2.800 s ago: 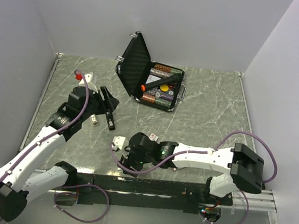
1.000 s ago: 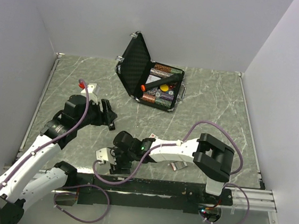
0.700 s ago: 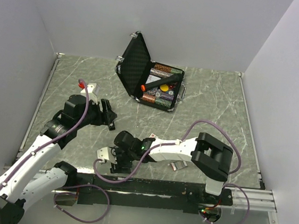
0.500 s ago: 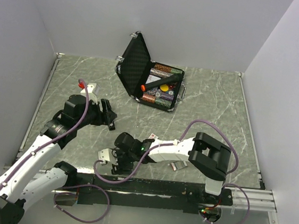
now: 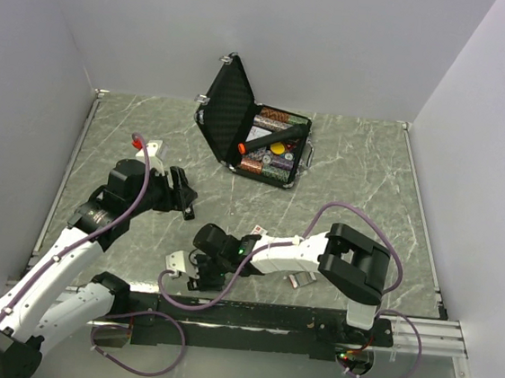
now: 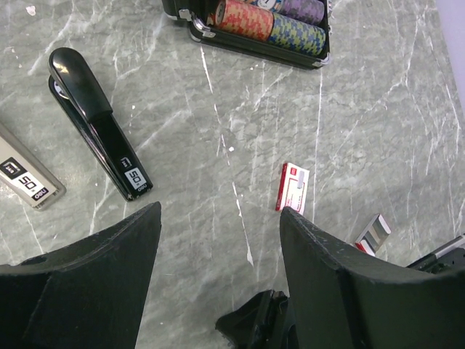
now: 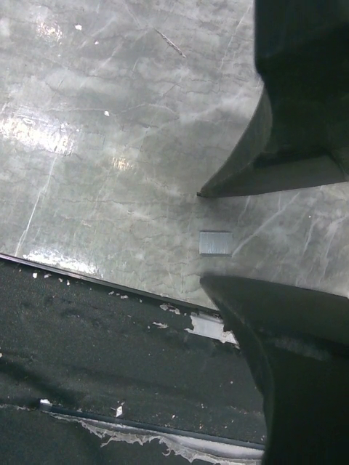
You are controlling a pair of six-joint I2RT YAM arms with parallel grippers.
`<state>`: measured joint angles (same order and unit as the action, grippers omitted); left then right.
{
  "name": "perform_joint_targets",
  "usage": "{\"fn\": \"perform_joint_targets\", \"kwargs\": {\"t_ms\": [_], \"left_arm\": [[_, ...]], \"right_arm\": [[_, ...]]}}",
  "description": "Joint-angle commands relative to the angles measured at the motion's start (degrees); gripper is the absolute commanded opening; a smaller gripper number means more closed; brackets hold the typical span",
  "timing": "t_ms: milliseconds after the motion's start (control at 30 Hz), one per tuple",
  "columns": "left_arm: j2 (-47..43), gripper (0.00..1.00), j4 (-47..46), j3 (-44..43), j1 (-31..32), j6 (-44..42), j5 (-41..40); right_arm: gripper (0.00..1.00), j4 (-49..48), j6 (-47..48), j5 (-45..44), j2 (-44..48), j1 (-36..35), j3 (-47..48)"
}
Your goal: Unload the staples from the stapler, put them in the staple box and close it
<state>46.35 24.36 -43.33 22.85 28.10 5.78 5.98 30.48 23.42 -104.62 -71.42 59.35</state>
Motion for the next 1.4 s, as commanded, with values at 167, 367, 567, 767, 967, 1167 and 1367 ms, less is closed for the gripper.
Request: {"fn": "perform_joint_targets", "kwargs": {"t_ms": [167,367,567,767,967,1167,1367], "left_arm": [[0.06,0.71,-1.16,-0.35,-0.61,-0.59,1.43],[0.15,0.71,-1.07,-0.35,-0.7,-0.59,1.25],[0.15,0.71,-1.16,-0.35,-0.88,-0.59,1.51],[-0.12,0.71,-1.16,-0.35,-1.05,-0.59,1.78],[-0.64,0.71,-1.33,-0.26,-1.14,-0.5,2.3],[-1.08,0.71,-1.33,-0.18,-1.41,-0.5,2.92],[-1.96,0.71,-1.51,-0.09,-1.49,-0.5,3.36]], "right_arm": [[0.36,0.35,-0.33,-0.48,0.03,0.14,-1.78],[0.23,0.09,-1.03,-1.97,0.82,0.23,-2.57],[0.16,-1.14,-3.32,-3.2,3.36,0.93,-3.63],[0.15,-0.27,-5.51,-5.4,8.63,1.9,-4.95],[0.15,2.98,-9.99,-9.08,16.36,3.65,-6.79],[0.15,9.83,-16.67,-13.83,23.57,8.65,-8.55],[0.15,15.46,-23.44,-20.16,29.9,13.31,-11.45]]}}
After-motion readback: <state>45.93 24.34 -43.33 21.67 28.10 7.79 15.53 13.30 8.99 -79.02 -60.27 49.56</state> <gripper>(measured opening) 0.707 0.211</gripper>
